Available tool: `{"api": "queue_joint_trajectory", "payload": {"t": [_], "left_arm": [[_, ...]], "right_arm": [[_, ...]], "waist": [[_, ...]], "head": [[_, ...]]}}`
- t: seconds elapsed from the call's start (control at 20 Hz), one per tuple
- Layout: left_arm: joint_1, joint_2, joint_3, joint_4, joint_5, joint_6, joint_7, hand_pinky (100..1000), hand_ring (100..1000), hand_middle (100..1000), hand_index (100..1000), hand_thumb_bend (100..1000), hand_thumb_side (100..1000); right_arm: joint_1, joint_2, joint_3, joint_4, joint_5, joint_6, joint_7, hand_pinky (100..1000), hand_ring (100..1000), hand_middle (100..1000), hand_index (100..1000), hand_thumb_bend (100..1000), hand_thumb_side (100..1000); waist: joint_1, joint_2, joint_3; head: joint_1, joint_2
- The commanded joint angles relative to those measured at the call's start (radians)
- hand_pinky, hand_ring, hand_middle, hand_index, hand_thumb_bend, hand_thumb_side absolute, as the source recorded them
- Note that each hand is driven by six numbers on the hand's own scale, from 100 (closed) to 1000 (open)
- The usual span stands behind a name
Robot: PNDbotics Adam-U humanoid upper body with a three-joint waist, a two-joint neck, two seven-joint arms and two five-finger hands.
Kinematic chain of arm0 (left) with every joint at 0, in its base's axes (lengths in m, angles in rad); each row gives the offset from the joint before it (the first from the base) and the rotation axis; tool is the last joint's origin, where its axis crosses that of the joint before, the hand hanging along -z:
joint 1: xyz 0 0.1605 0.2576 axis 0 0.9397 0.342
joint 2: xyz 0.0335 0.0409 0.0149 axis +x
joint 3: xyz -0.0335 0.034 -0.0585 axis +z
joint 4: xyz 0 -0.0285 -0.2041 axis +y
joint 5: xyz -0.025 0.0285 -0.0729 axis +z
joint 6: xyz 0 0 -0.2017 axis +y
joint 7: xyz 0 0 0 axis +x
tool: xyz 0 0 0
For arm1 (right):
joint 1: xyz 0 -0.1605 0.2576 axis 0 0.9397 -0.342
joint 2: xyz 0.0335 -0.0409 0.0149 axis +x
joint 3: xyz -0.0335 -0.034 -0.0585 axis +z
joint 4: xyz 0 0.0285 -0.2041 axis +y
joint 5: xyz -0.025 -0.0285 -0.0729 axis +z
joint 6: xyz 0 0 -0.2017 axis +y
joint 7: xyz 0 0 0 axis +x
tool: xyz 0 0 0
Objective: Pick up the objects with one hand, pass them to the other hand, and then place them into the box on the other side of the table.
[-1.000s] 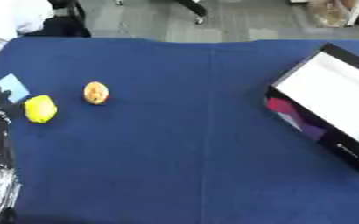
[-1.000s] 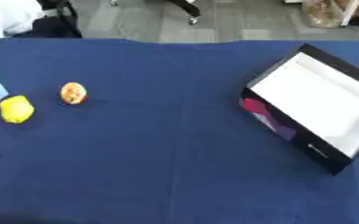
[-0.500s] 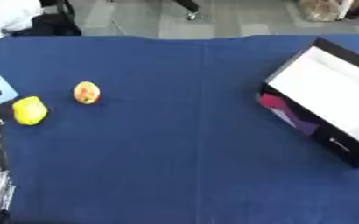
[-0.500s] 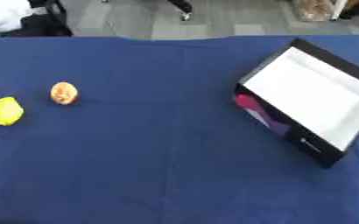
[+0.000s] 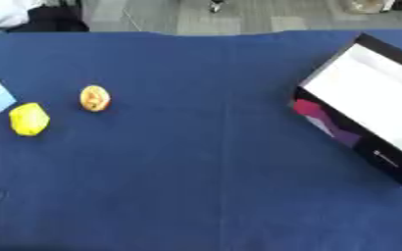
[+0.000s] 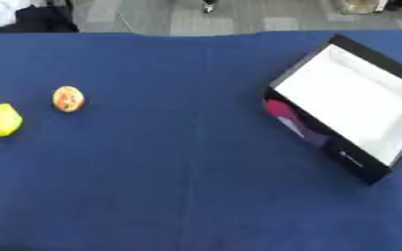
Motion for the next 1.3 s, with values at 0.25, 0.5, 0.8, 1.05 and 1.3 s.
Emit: {"api": "queue_joint_trajectory", "payload": {"t": [0.25,0.5,0.8,1.05,1.3], "left_arm": [[-0.124,0.255,-0.038,0.089,0.058,0.076,-0.07,868,813,838,878,100,817],[-0.235,0.409,-0.087,0.266,0.003,0.149,-0.218,881,836,836,888,100,742],[-0.379,0.489,-0.132,0.523,-0.263,0.174,-0.443,877,844,832,874,141,738],[-0.467,0.497,-0.125,0.648,-0.424,0.148,-0.652,884,854,836,878,274,713],[-0.522,0.489,-0.117,0.715,-0.517,0.13,-0.774,890,864,823,838,418,660]], "right_arm": [[0.003,-0.058,-0.007,-0.043,0.006,-0.009,-0.006,908,889,1000,986,100,664],[0.004,-0.079,-0.003,-0.057,0.009,-0.013,-0.007,908,889,1000,985,100,653],[0.004,-0.096,0.006,-0.061,0.008,-0.011,0.0,907,888,1000,985,100,654],[0.008,-0.11,0.011,-0.069,0.009,-0.014,0.0,907,888,1000,984,100,645],[0.007,-0.119,0.021,-0.072,0.013,-0.015,0.005,908,888,1000,983,100,639]], "waist": [[0.012,0.006,-0.003],[0.019,0.011,-0.011],[0.024,0.009,-0.014],[0.024,0.007,-0.015],[0.022,0.01,-0.017]], "head": [[0.039,-0.001],[0.061,-0.001],[0.075,-0.001],[0.096,-0.001],[0.107,-0.001]]}}
